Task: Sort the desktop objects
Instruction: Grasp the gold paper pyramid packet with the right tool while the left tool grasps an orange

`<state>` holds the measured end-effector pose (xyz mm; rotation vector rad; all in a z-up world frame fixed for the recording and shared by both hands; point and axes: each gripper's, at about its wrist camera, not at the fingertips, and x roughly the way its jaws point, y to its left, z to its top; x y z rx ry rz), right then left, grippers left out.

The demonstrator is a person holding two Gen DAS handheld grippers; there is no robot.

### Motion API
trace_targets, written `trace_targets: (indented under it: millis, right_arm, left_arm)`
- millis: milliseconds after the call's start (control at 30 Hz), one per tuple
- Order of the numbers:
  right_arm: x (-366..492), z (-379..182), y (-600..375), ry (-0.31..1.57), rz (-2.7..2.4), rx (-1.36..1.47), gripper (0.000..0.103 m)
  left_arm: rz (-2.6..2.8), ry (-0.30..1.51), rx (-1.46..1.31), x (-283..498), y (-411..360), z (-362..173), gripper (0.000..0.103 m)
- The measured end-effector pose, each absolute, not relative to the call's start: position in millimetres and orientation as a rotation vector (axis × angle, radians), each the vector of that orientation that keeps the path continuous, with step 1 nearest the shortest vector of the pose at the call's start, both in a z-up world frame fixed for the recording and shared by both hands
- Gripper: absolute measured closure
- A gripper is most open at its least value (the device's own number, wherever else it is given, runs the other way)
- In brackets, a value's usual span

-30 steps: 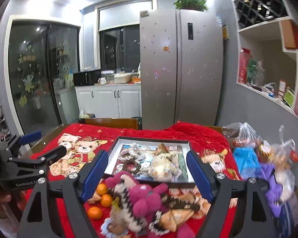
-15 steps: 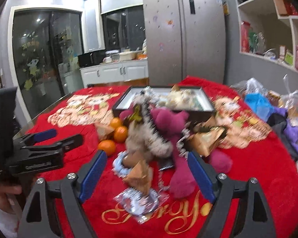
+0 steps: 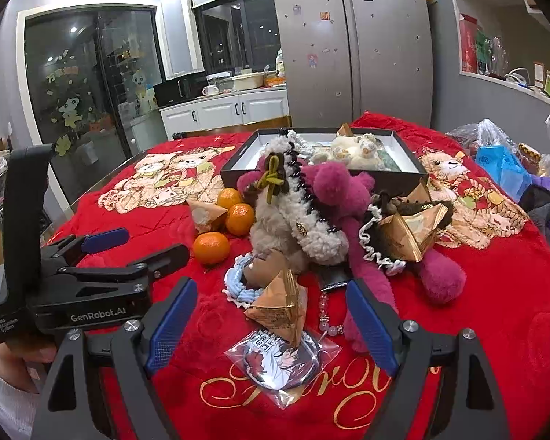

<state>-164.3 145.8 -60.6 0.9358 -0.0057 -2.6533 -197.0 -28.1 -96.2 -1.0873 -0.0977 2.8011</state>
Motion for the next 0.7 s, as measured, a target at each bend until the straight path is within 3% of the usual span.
trace_targets:
  millis: [467, 700]
  right_arm:
    - [-175.9, -74.8, 136.9, 0.024, -2.597, 1.030, 0.017]
    - [-188.2, -85.8, 135.3, 0.042, -2.586, 1.085, 0.017]
  left_arm:
    - [2.733, -0.143, -1.168, -216.7, -31.2, -110.2, 0.002]
    - [2.699, -0.074, -1.246, -243.0, -20.3, -122.0, 0.002]
